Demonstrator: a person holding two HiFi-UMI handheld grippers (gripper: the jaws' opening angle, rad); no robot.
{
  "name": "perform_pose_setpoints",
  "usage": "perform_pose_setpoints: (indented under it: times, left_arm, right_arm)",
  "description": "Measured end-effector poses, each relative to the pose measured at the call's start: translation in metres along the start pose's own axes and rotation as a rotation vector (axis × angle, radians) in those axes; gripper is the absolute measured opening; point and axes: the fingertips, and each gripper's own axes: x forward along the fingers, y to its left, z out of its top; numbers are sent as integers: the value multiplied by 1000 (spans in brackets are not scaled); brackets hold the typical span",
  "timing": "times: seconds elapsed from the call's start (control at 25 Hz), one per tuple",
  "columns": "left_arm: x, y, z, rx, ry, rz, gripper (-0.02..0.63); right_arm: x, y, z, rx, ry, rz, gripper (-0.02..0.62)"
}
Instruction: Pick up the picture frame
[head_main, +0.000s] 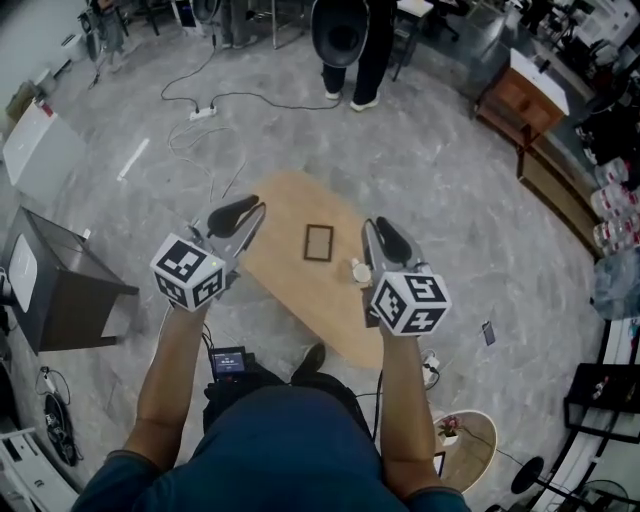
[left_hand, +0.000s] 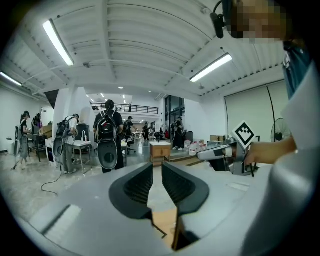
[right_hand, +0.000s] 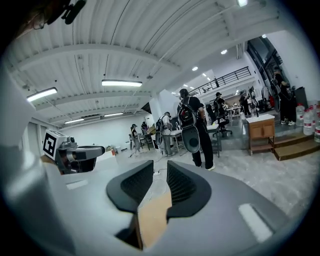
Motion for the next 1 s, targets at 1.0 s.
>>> perform_pose_setpoints:
  times: [1.0]
  left_arm:
    - [189, 110, -230, -263, 320, -145, 57]
  right_arm:
    - [190, -115, -154, 203, 220, -118, 69]
